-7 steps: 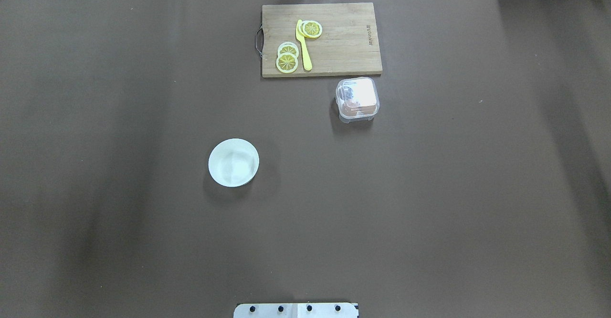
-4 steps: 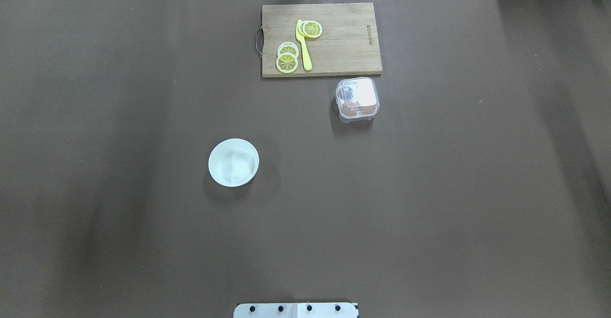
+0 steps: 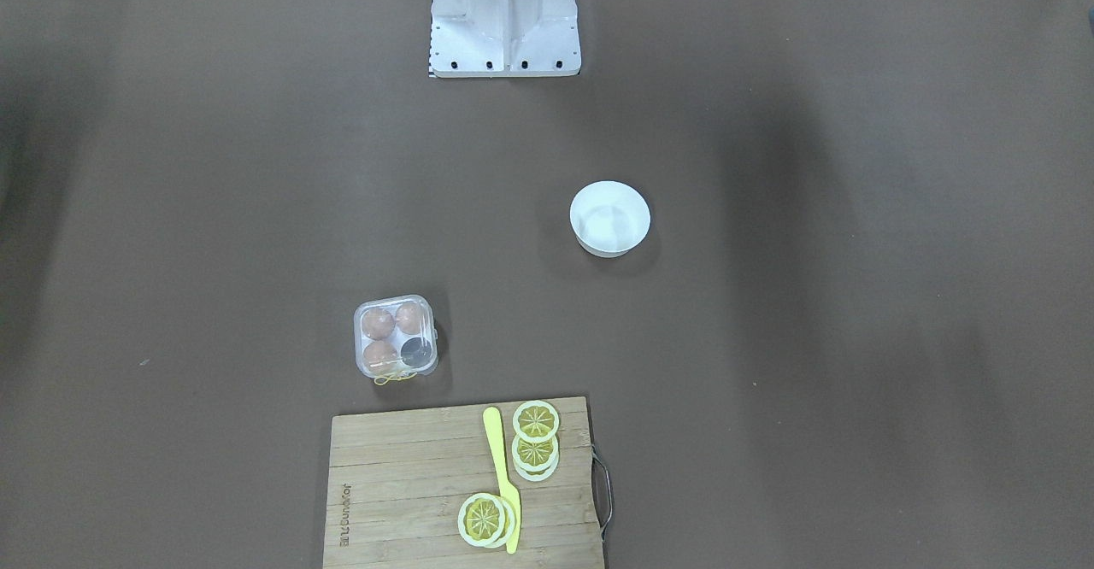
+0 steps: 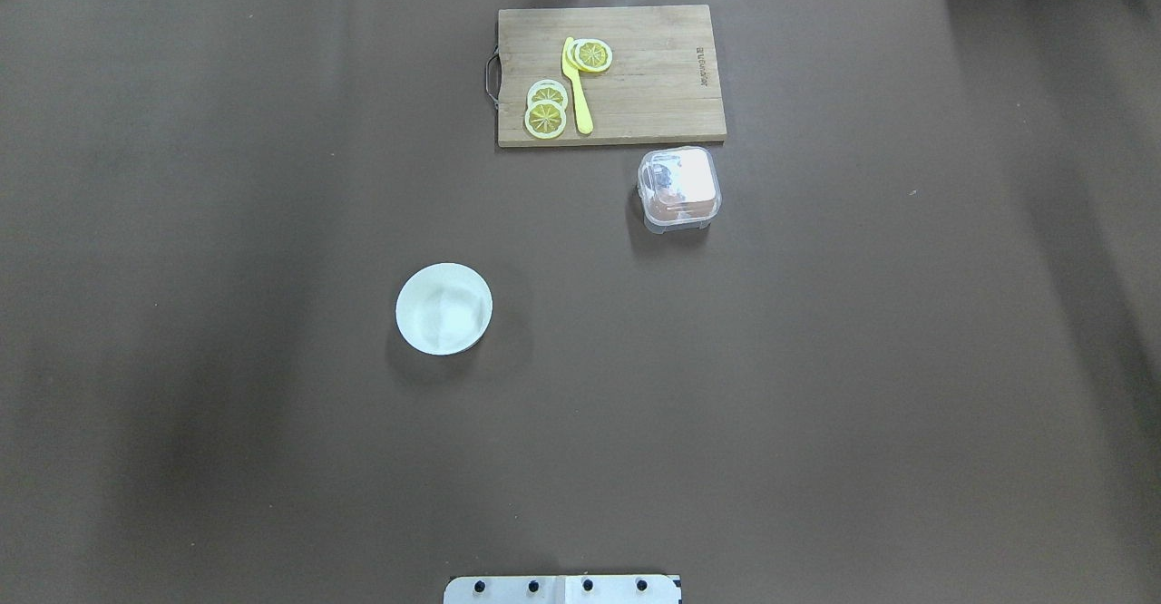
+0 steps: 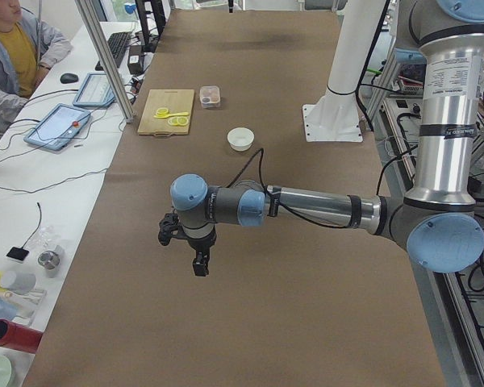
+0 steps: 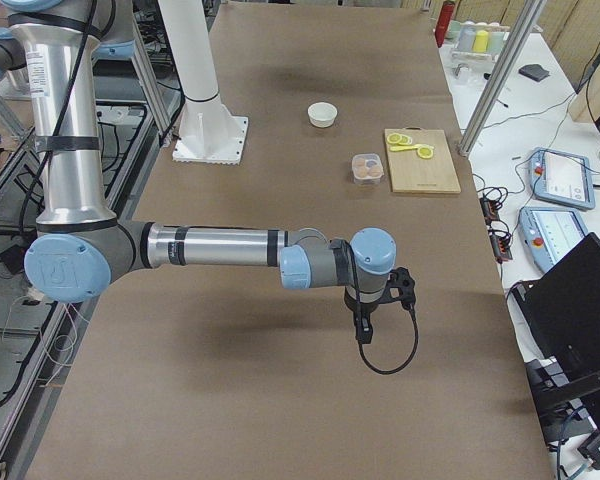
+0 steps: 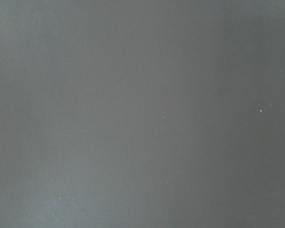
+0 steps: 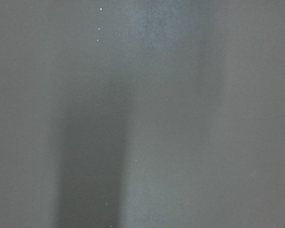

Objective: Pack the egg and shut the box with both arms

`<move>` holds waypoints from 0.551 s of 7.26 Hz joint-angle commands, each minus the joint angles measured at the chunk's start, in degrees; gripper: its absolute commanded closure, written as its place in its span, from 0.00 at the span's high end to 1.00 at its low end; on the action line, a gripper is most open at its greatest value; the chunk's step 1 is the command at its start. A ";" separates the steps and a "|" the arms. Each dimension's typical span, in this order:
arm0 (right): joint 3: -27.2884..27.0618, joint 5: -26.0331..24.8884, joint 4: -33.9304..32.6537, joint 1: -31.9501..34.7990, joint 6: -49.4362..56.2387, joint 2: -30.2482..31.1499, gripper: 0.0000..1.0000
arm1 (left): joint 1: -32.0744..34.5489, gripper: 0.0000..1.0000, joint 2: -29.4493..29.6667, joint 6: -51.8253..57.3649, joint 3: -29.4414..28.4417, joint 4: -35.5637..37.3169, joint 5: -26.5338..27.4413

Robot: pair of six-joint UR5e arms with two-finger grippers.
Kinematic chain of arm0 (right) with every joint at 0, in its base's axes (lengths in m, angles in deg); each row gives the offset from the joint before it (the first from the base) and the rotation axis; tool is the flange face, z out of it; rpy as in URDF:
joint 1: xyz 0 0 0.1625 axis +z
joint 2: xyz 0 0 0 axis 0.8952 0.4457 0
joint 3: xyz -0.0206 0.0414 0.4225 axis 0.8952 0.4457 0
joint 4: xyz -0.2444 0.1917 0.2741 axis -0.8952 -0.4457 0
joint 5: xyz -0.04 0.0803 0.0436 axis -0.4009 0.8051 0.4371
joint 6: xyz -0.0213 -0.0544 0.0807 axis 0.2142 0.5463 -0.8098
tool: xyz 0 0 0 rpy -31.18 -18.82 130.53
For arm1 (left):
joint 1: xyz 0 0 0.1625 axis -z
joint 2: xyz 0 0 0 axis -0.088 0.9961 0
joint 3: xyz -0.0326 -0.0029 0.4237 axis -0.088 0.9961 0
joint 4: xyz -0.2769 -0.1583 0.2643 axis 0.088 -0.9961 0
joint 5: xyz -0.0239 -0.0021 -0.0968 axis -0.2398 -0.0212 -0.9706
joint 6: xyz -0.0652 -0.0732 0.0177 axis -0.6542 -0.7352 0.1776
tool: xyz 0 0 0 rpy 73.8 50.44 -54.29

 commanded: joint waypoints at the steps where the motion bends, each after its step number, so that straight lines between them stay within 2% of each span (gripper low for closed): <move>1: -0.25 0.35 0.00 0.08 0.00 0.16 1.00 | -0.01 0.98 0.11 0.08 0.16 -0.02 -0.09; 4: -0.34 0.53 0.00 0.16 0.09 0.16 1.00 | -0.01 0.98 0.11 0.08 0.16 0.07 -1.77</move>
